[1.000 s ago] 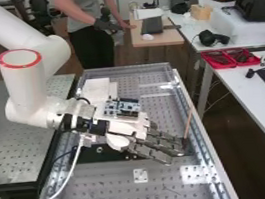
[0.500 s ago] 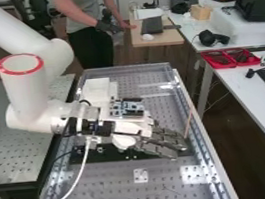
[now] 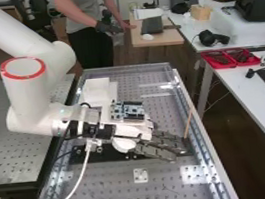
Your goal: Grab the pcb board and place it in the clear container
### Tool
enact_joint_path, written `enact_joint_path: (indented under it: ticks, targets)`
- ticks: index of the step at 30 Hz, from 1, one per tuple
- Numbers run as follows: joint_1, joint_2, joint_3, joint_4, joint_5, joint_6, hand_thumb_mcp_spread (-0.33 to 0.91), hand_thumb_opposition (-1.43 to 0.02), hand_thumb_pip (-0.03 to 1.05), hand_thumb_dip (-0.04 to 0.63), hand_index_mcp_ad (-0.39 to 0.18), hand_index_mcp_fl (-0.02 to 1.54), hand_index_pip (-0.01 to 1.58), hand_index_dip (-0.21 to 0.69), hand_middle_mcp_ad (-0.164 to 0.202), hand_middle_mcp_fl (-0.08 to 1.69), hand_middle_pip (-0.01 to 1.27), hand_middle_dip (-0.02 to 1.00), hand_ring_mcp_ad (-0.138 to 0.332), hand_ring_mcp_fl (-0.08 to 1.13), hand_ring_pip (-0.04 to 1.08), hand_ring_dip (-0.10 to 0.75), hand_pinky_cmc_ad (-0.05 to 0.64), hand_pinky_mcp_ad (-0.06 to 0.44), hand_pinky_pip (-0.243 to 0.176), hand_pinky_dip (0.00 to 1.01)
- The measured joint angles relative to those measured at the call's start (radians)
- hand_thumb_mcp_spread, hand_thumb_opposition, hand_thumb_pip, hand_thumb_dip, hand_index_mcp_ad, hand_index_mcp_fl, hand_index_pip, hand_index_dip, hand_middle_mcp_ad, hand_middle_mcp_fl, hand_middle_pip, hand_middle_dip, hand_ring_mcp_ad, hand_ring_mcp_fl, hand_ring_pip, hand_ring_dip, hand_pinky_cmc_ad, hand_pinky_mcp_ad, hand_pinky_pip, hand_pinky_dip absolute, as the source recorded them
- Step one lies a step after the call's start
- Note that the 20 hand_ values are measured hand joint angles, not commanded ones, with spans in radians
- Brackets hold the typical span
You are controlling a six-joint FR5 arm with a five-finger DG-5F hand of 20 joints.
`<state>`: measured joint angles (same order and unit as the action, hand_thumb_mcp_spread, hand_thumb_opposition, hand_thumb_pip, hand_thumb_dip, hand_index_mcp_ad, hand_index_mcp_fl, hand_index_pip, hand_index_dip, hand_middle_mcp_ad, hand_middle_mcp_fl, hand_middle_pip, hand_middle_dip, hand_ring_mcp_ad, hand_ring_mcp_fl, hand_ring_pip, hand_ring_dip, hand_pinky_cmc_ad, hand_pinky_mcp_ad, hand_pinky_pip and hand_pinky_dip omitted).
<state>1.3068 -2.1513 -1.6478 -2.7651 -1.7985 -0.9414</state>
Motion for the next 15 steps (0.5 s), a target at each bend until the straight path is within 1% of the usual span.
enact_joint_path:
  ticks: [15]
  targets:
    - [-0.019, -0.010, 0.010, -0.010, -0.003, -0.009, 0.65, -0.83, 0.36, 0.204, -0.223, 0.23, 1.40, 0.276, 0.037, 0.05, 0.14, 0.19, 0.079, 0.01, 0.09, 0.052, 0.307, 0.133, -0.075, 0.20]
